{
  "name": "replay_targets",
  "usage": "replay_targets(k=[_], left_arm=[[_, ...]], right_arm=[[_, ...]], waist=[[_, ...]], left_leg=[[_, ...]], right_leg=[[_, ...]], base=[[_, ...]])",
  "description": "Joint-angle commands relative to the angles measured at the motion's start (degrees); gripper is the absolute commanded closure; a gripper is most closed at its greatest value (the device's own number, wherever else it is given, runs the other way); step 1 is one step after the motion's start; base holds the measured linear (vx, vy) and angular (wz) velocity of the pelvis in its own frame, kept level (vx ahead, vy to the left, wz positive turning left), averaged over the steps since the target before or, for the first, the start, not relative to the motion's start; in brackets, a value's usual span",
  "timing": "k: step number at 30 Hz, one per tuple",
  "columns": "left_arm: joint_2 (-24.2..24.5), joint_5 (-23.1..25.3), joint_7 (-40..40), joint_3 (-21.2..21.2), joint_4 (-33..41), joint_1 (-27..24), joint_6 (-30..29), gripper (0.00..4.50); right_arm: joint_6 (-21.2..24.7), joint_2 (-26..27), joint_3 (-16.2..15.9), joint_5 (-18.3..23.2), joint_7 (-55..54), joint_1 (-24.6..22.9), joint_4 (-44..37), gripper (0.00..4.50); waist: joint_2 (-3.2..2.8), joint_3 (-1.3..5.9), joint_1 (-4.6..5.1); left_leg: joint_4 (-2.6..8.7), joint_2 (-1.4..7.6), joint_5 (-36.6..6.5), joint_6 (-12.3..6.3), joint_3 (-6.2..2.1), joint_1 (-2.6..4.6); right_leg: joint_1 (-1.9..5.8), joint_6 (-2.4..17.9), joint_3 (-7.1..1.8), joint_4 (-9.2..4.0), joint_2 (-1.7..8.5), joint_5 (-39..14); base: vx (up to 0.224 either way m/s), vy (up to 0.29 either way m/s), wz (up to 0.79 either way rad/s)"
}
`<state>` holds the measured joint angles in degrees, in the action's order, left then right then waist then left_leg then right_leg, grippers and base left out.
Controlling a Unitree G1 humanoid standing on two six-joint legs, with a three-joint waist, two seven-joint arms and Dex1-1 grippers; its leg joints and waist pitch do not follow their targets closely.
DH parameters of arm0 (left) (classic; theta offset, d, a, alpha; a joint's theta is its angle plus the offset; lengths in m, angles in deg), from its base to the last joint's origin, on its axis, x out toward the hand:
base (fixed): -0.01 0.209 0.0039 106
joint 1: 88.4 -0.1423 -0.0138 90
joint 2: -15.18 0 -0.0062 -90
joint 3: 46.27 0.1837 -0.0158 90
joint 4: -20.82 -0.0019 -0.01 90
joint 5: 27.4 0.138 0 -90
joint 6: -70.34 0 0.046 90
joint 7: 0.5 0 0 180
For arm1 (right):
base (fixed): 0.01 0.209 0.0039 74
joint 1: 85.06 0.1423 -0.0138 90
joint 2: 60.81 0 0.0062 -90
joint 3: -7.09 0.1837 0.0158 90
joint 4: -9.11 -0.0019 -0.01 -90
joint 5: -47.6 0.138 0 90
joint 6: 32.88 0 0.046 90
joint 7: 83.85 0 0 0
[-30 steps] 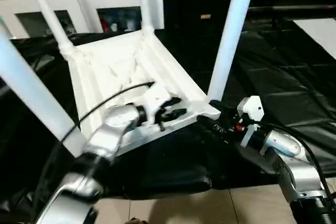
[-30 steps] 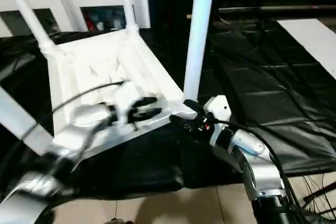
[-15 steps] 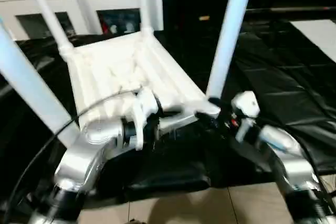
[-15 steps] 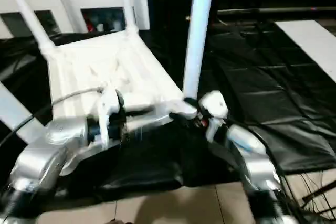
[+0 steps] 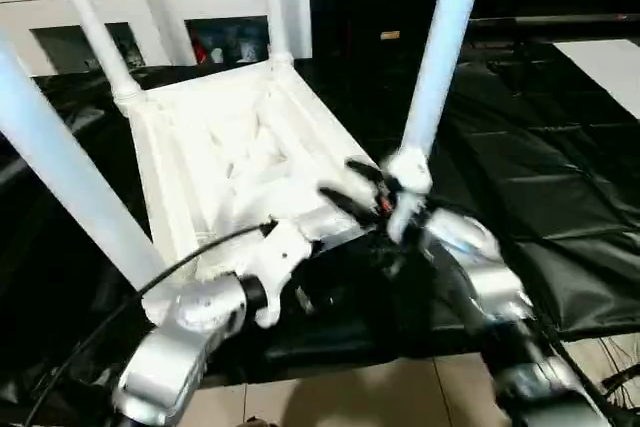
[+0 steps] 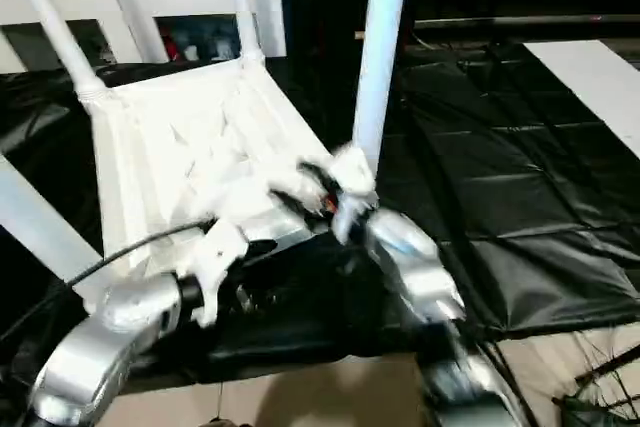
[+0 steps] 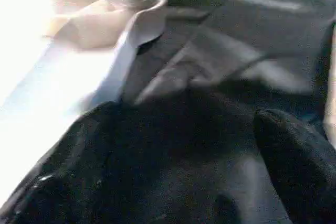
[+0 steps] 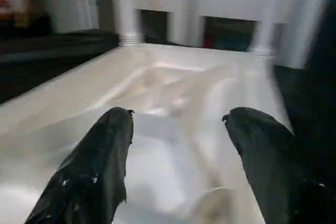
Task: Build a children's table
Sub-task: Rotate table base
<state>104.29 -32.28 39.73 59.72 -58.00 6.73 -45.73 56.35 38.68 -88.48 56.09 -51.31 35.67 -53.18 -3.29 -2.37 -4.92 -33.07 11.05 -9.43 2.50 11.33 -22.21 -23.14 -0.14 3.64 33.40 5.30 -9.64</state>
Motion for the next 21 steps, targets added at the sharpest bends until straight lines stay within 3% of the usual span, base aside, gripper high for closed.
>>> replay_targets(k=[1, 2, 5, 7, 9, 12, 14, 21], left_arm=[[0.38, -1.34, 0.01, -0.78, 2.52, -0.95, 0.91, 0.02], [0.12, -3.03, 0.26, -1.07, 3.86, -2.08, 1.49, 0.02], [-0.45, -5.68, 0.59, -1.33, 5.06, -3.27, 2.72, 0.02], [-0.49, -7.31, 1.82, -1.26, 5.1, -3.55, 2.35, 0.02], [0.97, -6.87, 3.38, -0.54, 5.43, -4.16, 0.64, 0.02], [3.7, -1.64, 1.91, 0.49, 3.11, -5.15, 0.12, 0.02], [4.3, -0.66, 1.65, 0.73, 2.39, -5.28, 0.3, 0.02], [5.11, -2.84, 1.76, 1.23, 1.26, -5.73, 1.44, 0.02]], right_arm=[[-0.81, 0.14, 2.0, -1.24, -4.55, 1.88, 2.78, 1.29], [-0.76, -0.02, 2.75, -1.58, -6.96, 3.3, 4.78, 1.29], [-1.11, -0.37, 3.49, -2.14, -9.35, 5.1, 7.34, 1.29], [-1.46, -0.72, 3.73, -2.39, -9.68, 6.39, 9.17, 1.29], [-2.17, -0.96, 4.02, -2.8, -10.19, 7.89, 11.34, 1.29], [-3.36, -1.55, 4.4, -3.3, -10.57, 9.63, 13.98, 1.29], [-3.46, -1.8, 4.54, -3.38, -10.73, 10.02, 14.54, 1.29], [-5.59, -5.36, 6.7, -4.34, -14.24, 14.26, 22.55, 1.29]], waist=[[1.12, 3.48, 0.38], [1.0, 3.6, 0.08], [0.95, 3.48, 0.15], [1.28, 3.46, 0.26], [1.26, 3.48, 0.47], [1.29, 3.35, 0.71], [1.16, 3.28, 0.72], [1.23, 3.19, 0.41]], left_leg=[[3.8, 1.99, -13.57, -1.04, -0.83, 1.33], [3.79, 2.03, -12.87, -0.97, -0.97, 1.39], [3.71, 1.97, -14.06, -0.31, -0.76, 1.63], [3.72, 1.87, -14.05, -0.3, -0.74, 1.42], [3.65, 1.84, -13.8, -0.51, -0.77, 1.35], [3.59, 1.78, -14.32, -0.48, -0.76, 1.27], [3.54, 1.78, -15.4, -0.23, -0.78, 1.47], [3.5, 1.81, -18.29, 1.09, -0.73, 1.92]], right_leg=[[2.02, 10.0, -2.11, -3.54, 2.31, -14.33], [2.08, 9.95, -2.15, -3.24, 2.6, -14.29], [1.71, 10.02, -2.15, -3.29, 2.14, -13.69], [1.9, 9.61, -2.18, -3.12, 2.06, -12.87], [1.97, 9.36, -2.18, -3.04, 2.11, -12.58], [1.97, 9.31, -2.22, -3.07, 2.12, -13.15], [1.83, 9.09, -2.29, -3.13, 2.09, -14.64], [1.37, 9.68, -2.38, -3.14, 1.93, -15.8]], base=[[0.0, 0.0, 0.0], [0.0, 0.0, 0.0], [0.0, 0.0, 0.0], [0.0, 0.0, 0.0], [0.0, 0.0, 0.0], [0.0, 0.0, 0.0], [0.0, 0.0, 0.0], [0.0, 0.0, 0.0]])
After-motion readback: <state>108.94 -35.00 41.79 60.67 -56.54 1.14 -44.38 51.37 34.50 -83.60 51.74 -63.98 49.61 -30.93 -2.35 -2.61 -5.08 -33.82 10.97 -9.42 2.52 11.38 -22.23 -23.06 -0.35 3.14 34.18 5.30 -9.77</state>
